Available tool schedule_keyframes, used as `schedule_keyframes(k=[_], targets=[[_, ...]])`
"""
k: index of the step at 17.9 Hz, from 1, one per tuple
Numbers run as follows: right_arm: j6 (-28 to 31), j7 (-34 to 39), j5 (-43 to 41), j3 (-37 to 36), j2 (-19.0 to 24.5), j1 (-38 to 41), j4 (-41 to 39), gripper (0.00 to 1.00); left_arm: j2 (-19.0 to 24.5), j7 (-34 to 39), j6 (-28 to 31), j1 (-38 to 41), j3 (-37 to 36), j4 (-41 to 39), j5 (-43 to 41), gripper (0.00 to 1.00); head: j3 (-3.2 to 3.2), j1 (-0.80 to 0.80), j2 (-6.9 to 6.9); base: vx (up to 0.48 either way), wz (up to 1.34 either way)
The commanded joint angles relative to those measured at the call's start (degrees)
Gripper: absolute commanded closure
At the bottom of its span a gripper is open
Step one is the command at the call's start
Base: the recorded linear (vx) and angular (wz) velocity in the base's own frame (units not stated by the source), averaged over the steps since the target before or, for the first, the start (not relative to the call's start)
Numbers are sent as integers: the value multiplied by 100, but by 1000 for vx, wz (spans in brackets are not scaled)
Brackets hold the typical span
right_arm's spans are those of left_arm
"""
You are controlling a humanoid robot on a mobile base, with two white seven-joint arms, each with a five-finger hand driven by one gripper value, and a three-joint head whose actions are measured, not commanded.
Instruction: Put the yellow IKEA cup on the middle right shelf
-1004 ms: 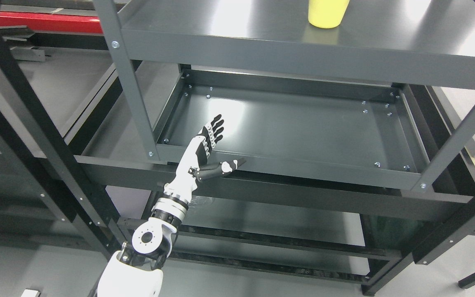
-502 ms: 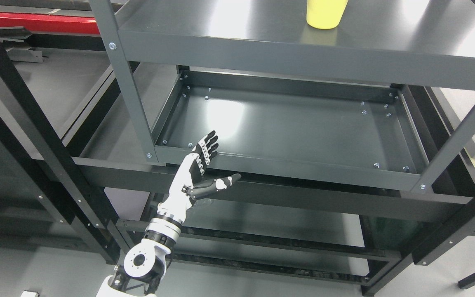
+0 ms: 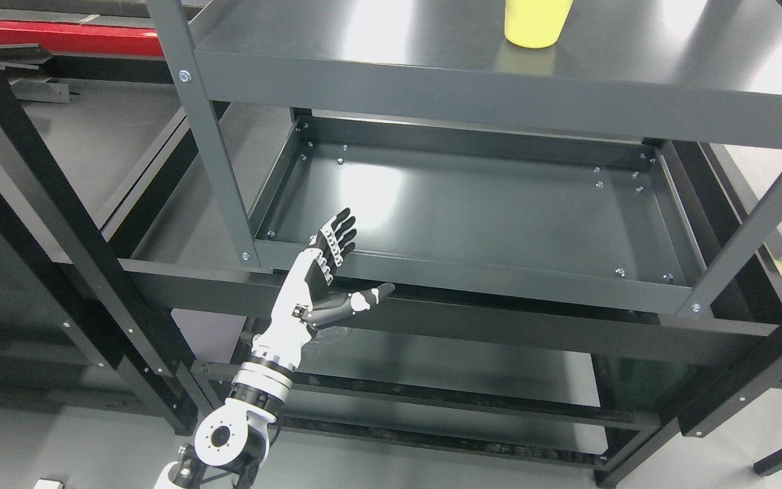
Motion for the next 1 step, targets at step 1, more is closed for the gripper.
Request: schedule_keyframes(k=[1], targets=[[4,5,-141,97,-100,79,0,1,91,-5,12,35,36,-398,3,1,0,0,0,0,0]])
